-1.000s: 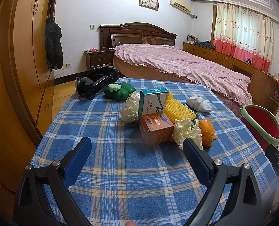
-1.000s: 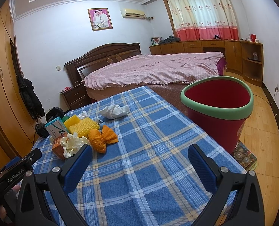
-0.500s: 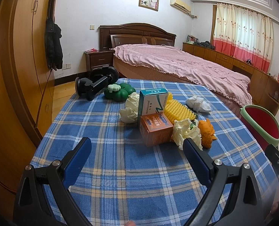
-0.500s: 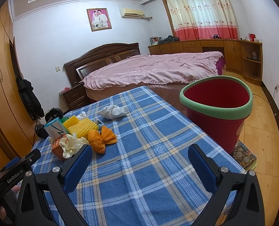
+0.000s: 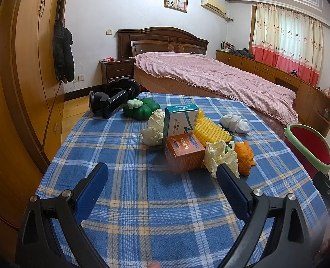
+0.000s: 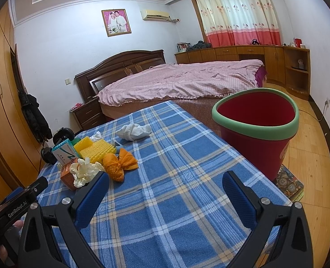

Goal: Collect trash

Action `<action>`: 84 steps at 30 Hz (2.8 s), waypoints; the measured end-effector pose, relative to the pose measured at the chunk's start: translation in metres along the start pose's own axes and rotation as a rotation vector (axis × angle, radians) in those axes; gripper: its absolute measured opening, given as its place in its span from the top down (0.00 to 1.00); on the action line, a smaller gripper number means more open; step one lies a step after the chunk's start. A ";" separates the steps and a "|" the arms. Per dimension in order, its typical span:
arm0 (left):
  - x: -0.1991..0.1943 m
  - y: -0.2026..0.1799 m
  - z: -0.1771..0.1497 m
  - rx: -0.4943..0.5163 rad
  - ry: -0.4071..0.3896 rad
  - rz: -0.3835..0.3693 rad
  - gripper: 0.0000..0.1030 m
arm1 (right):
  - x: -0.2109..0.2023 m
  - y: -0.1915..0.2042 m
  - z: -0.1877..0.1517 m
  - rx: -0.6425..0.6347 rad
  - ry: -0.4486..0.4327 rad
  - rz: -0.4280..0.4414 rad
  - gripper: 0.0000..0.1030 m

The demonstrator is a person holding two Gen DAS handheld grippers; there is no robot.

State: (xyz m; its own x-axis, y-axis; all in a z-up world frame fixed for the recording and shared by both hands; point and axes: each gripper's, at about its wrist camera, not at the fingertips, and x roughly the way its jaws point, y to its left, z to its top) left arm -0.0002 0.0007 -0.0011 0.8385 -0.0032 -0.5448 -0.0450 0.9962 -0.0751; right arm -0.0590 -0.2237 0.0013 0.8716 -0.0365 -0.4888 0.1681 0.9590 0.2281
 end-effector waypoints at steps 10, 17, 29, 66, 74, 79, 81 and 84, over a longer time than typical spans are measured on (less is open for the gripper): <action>0.001 0.002 -0.002 -0.003 0.006 0.002 0.06 | 0.002 -0.002 -0.004 0.003 0.007 -0.002 0.00; 0.004 0.004 0.001 -0.009 0.019 0.006 0.06 | 0.009 0.000 -0.002 0.000 0.025 -0.008 0.00; 0.027 0.013 0.031 0.002 0.035 0.042 0.09 | 0.024 0.003 0.024 -0.062 0.063 -0.001 0.00; 0.097 -0.033 0.073 -0.097 0.124 0.073 0.48 | 0.120 -0.017 0.068 -0.074 0.305 0.215 0.00; 0.067 -0.011 0.078 -0.081 0.074 0.077 0.48 | 0.124 0.005 0.061 -0.117 0.349 0.243 0.00; 0.061 0.005 0.076 -0.035 0.059 0.085 0.48 | 0.125 0.021 0.050 -0.109 0.380 0.226 0.00; 0.063 0.014 0.076 -0.029 0.061 0.066 0.48 | 0.127 0.029 0.045 -0.119 0.387 0.208 0.00; 0.067 0.023 0.075 -0.023 0.057 0.048 0.48 | 0.129 0.041 0.038 -0.121 0.404 0.191 0.02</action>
State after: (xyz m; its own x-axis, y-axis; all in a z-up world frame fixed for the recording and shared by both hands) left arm 0.0958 0.0305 0.0237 0.8027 0.0385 -0.5951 -0.0970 0.9931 -0.0666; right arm 0.0780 -0.2000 -0.0208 0.6283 0.2336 -0.7421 -0.0542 0.9647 0.2578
